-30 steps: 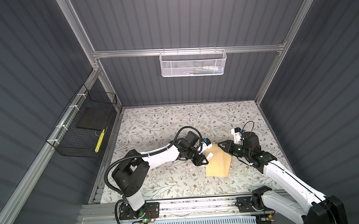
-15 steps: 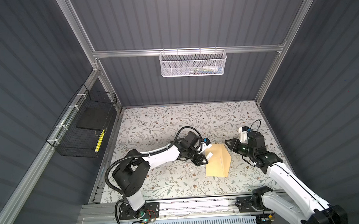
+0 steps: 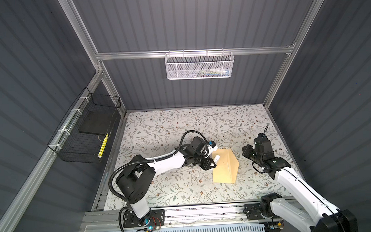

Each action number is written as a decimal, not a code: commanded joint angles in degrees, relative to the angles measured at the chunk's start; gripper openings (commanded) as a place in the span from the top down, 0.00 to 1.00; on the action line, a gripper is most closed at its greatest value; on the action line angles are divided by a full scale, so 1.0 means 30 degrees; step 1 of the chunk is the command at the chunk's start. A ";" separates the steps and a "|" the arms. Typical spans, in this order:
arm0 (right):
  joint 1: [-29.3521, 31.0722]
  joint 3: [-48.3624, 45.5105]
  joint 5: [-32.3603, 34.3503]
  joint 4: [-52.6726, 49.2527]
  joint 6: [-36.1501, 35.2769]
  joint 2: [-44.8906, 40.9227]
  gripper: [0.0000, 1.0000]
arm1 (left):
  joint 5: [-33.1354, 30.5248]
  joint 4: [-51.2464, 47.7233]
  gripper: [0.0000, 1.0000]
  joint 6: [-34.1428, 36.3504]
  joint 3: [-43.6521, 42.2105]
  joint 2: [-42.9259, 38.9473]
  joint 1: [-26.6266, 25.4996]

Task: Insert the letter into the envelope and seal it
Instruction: 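Carry the white cap away and set it on the table with right gripper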

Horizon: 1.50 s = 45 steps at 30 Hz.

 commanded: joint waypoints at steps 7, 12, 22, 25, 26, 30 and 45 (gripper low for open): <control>-0.0055 0.0208 0.6353 -0.0874 0.1000 0.3553 0.78 | -0.1089 0.1730 0.90 -0.3350 0.0781 -0.2023 -0.0064; -0.0070 0.1511 0.6453 -0.1414 0.1360 0.5995 0.72 | -0.1237 0.1613 0.90 -0.4535 0.1340 -0.2255 -0.0082; -0.0077 0.2610 0.6343 -0.1452 0.1743 0.8503 0.67 | -0.2399 0.4094 0.90 -0.6397 0.0242 -0.2910 -0.0063; -0.0026 0.2596 0.6349 -0.1572 0.2052 0.8586 0.66 | -0.3005 0.3932 0.90 -0.6521 0.0578 -0.2817 -0.0080; 0.0002 0.2625 0.6393 -0.1572 0.2197 0.8629 0.65 | -0.2982 0.3912 0.90 -0.6508 0.0716 -0.2805 -0.0066; 0.0120 0.2862 0.6656 -0.2329 0.2451 0.8878 0.63 | -0.2888 0.4306 0.90 -0.6995 0.1052 -0.2714 -0.0069; 0.0955 0.2581 0.7284 -0.2160 0.3439 0.9601 0.57 | -0.3002 0.5553 0.90 -0.7914 0.0352 -0.2689 -0.0060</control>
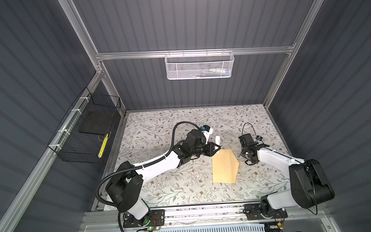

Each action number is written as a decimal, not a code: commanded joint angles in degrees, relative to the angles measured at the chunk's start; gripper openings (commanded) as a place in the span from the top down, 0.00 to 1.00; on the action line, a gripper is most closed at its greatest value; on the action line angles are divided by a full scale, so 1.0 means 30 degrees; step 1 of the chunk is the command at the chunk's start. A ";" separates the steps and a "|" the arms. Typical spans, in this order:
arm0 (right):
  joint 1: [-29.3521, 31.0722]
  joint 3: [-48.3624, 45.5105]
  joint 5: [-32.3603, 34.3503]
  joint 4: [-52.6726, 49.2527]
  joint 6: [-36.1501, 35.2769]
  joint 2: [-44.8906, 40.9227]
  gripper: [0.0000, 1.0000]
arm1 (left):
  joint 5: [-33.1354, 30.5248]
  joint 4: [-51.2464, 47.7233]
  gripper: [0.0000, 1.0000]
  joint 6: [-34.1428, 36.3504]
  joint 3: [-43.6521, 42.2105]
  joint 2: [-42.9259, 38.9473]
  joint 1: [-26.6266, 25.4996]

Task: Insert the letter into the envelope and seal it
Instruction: 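Carry the white cap away and set it on the table with right gripper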

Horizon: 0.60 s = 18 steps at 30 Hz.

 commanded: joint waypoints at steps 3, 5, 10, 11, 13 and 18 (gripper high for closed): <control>0.0256 -0.0202 0.0824 -0.0264 0.0388 0.0027 0.57 | -0.0133 0.1005 0.90 -0.0314 -0.0313 -0.0238 -0.0063; 0.0257 -0.0239 0.0858 -0.0263 0.0354 -0.0007 0.57 | -0.0096 0.1027 0.90 -0.0291 -0.0366 -0.0130 -0.0084; 0.0315 -0.0341 0.0843 -0.0267 0.0430 -0.0058 0.56 | -0.0031 0.1269 0.90 -0.0394 -0.0516 -0.0023 -0.0078; 0.0315 -0.0349 0.0908 -0.0297 0.0480 -0.0091 0.56 | -0.0038 0.1284 0.90 -0.0409 -0.0541 -0.0048 -0.0060; 0.0315 -0.0404 0.0858 -0.0157 0.0445 -0.0081 0.56 | -0.0067 0.1355 0.90 -0.0343 -0.0624 -0.0085 -0.0058; 0.0336 -0.0144 0.0806 -0.0293 0.0532 0.0251 0.56 | -0.0031 0.1357 0.90 -0.0387 -0.0666 -0.0078 -0.0058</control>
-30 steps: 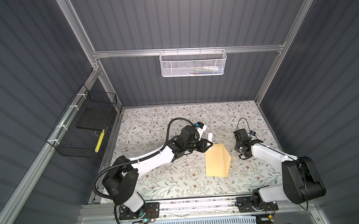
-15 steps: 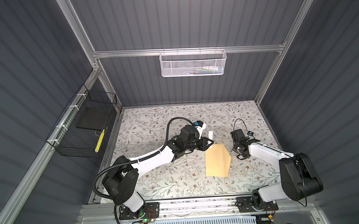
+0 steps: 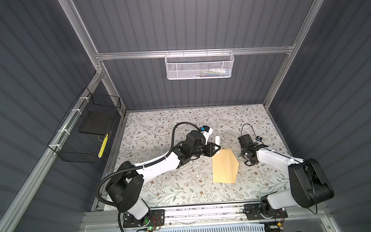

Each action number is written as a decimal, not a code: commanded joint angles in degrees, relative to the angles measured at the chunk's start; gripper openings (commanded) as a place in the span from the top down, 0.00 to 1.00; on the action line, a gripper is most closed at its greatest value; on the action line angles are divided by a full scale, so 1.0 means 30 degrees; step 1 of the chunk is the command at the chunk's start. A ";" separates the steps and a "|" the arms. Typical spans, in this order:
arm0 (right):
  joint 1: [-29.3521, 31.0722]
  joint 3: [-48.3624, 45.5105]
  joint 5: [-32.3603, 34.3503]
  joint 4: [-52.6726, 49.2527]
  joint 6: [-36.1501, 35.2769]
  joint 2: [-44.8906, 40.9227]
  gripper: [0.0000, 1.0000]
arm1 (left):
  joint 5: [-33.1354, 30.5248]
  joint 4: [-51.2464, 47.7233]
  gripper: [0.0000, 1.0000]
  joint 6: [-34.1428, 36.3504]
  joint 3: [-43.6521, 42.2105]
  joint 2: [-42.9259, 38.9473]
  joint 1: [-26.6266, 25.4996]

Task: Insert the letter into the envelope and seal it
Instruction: 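Carry the white cap away and set it on the table with right gripper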

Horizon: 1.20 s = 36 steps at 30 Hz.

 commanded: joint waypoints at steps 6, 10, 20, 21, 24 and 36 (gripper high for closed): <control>0.0525 0.0465 0.0830 -0.0515 0.0559 0.0690 0.53 | -0.0016 0.0505 0.89 -0.0117 -0.0220 -0.0085 -0.0062; 0.0937 0.0595 0.1331 -0.0567 0.1034 0.0929 0.51 | 0.0034 0.0614 0.89 -0.0222 -0.0206 -0.0028 -0.0057; 0.1129 0.0472 0.1624 -0.0673 0.1391 0.0720 0.47 | 0.0138 0.0739 0.89 -0.0278 -0.0205 0.0166 -0.0058; 0.1129 0.0458 0.1588 -0.0697 0.1373 0.0717 0.47 | 0.0138 0.0739 0.89 -0.0274 -0.0245 0.0146 -0.0079; 0.1129 0.0419 0.1541 -0.0701 0.1383 0.0655 0.45 | 0.0109 0.0739 0.89 -0.0251 -0.0331 0.0093 -0.0059; 0.1187 0.1034 0.0275 -0.1974 0.1938 0.0619 0.23 | 0.0021 0.0358 0.89 -0.0118 -0.0659 -0.0252 -0.0059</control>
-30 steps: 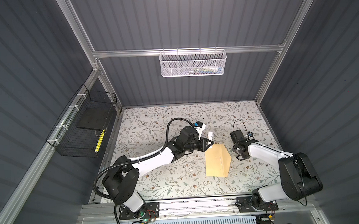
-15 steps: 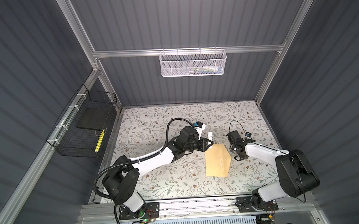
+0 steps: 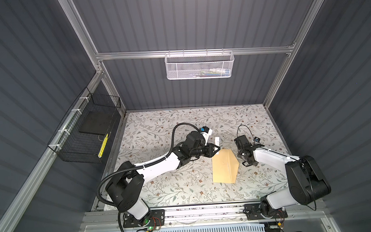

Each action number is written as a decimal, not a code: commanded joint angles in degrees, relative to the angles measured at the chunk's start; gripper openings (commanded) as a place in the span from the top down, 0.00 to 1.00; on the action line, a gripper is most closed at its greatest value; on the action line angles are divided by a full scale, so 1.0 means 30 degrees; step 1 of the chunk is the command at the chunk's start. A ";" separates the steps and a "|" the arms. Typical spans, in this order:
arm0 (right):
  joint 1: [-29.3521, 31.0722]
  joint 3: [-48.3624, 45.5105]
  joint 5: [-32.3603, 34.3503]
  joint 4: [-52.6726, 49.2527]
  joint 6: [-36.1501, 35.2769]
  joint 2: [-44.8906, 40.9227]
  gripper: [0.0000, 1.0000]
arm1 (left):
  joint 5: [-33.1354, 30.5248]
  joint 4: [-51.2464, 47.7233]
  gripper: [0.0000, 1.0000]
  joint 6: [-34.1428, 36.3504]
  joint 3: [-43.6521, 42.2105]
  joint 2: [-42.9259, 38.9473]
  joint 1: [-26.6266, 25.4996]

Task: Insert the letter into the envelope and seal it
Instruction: 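Carry the white cap away and set it on the table with right gripper, then move right gripper back to the glue stick and close on its body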

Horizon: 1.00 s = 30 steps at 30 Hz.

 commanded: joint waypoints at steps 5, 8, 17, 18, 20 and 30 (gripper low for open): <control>0.0285 0.0314 0.0159 -0.0581 0.0599 -0.1119 0.20 | -0.0096 0.0083 0.89 0.0169 -0.0435 -0.0592 -0.0057; 0.0292 0.0399 0.0027 -0.0022 0.0008 -0.2244 0.18 | -0.0075 0.0102 0.89 0.0197 -0.0420 -0.0670 -0.0041; 0.0261 -0.1326 -0.5308 0.5302 -0.4801 -0.9008 0.09 | 0.0150 0.4860 0.89 -0.4461 -0.2612 -0.1470 0.1173; 0.0256 -0.1551 -0.6207 0.5813 -0.5287 -0.9710 0.09 | -0.0092 0.5594 0.89 -0.5266 -0.2873 -0.1491 0.1300; 0.0293 -0.2208 -0.8074 0.6980 -0.6082 -1.1032 0.09 | -0.0981 0.6633 0.89 -0.7066 -0.3379 -0.1539 0.1535; 0.0518 -0.5719 -1.4939 1.3434 -1.0010 -1.4705 0.20 | -0.4257 1.0196 0.96 -1.2578 -0.3961 -0.1329 0.1702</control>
